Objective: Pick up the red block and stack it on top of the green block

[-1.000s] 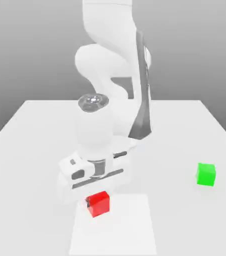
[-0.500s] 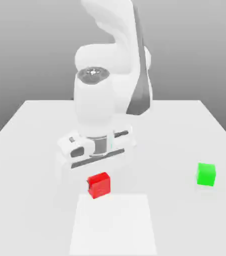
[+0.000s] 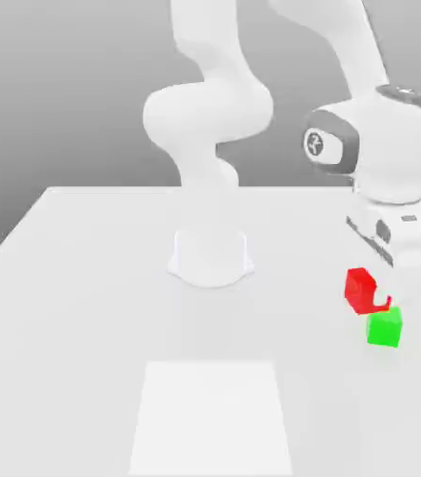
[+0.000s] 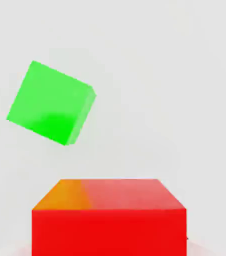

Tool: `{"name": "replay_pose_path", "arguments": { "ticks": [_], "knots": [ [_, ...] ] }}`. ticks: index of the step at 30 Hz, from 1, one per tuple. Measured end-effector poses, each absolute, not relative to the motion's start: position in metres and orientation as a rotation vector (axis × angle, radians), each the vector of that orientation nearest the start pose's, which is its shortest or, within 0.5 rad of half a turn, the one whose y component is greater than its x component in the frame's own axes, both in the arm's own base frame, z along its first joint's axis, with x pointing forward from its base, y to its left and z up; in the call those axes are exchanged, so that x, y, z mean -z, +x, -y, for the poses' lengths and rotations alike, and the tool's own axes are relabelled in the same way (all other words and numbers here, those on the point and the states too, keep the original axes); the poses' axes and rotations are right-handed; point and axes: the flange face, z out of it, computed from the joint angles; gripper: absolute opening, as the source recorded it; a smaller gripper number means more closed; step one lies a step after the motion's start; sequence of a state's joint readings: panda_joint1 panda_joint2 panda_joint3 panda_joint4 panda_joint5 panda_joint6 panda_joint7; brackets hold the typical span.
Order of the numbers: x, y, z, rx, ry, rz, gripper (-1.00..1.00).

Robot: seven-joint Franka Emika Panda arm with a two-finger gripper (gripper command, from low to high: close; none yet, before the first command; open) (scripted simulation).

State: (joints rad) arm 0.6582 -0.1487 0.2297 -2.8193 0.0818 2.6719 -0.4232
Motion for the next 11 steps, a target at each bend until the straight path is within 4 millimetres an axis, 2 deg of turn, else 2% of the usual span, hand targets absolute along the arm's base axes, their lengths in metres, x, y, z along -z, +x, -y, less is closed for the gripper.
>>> {"name": "replay_pose_path", "arguments": {
  "ticks": [3,7,8,11],
  "knots": [
    [-0.226,0.223,-0.298,-0.002,-2.478,1.933,-1.00],
    [-0.188,0.221,-0.299,-0.002,-2.468,1.947,-1.00],
    [-0.182,0.221,-0.299,-0.003,-2.467,1.948,1.00],
    [-0.182,0.221,-0.299,-0.003,-2.467,1.948,1.00]
  ]
}}
